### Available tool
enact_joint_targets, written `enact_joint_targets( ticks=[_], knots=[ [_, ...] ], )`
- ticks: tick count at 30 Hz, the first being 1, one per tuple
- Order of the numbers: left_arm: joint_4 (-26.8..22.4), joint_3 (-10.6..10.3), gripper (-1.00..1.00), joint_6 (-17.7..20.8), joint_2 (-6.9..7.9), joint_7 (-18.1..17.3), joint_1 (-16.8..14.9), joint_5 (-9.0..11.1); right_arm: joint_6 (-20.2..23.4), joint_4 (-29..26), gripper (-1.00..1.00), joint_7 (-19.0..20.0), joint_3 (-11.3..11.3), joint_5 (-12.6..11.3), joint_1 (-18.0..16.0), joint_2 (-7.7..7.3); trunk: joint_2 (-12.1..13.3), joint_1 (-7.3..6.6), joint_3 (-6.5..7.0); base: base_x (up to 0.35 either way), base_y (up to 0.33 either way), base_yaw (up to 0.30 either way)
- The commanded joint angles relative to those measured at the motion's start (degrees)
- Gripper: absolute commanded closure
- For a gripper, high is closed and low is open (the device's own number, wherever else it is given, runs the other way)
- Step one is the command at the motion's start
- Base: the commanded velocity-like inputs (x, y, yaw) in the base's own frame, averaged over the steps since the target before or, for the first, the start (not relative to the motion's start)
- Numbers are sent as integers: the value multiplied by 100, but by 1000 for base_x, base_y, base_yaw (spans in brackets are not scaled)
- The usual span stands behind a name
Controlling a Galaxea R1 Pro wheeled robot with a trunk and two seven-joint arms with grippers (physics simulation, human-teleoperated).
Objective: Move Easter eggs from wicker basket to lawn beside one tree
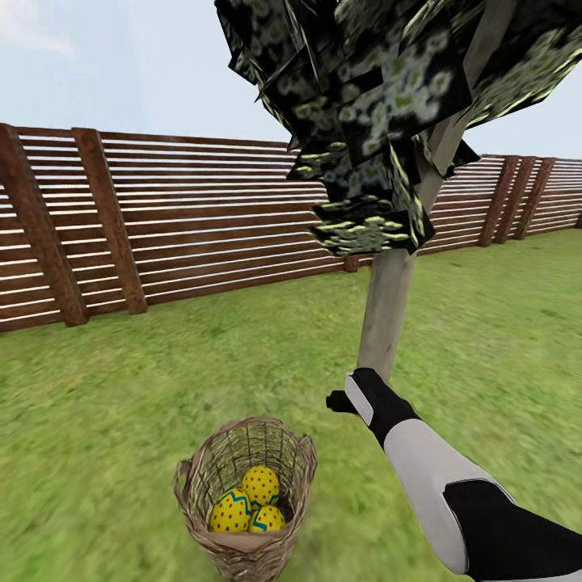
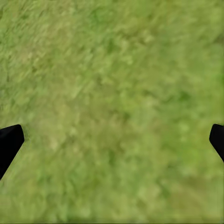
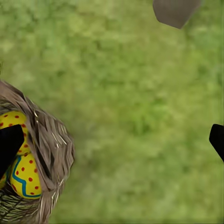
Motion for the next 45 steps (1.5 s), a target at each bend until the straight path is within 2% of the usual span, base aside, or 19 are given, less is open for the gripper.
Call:
enact_joint_targets(
  ticks=[1, 3, 9, 35, 45],
  knots=[
    [-10, 9, -100, 42, -1, -6, 3, 7, 17, -5, -100, -47, 33, -60, -3, -4, 39, -23, 14, 0, 0, -3],
    [-10, 14, -100, 45, -7, -7, -1, -112, 17, -5, -100, -47, 33, -58, -3, -7, 119, -67, 50, 0, 0, -2],
    [-15, 19, -100, 31, -19, -8, -3, -213, 16, -5, -100, -47, 39, -55, -3, -11, 360, -199, 169, 0, 0, -18],
    [-30, 23, -100, -32, -32, 0, -4, -248, 16, -5, -100, -47, 36, -51, -3, -18, 1403, -770, 837, 0, 0, -162],
    [-62, 24, -100, -28, -32, 3, -15, -248, 16, -5, -100, -47, 34, -59, -3, -70, 1804, -989, 1097, 0, 0, -188]
  ],
)
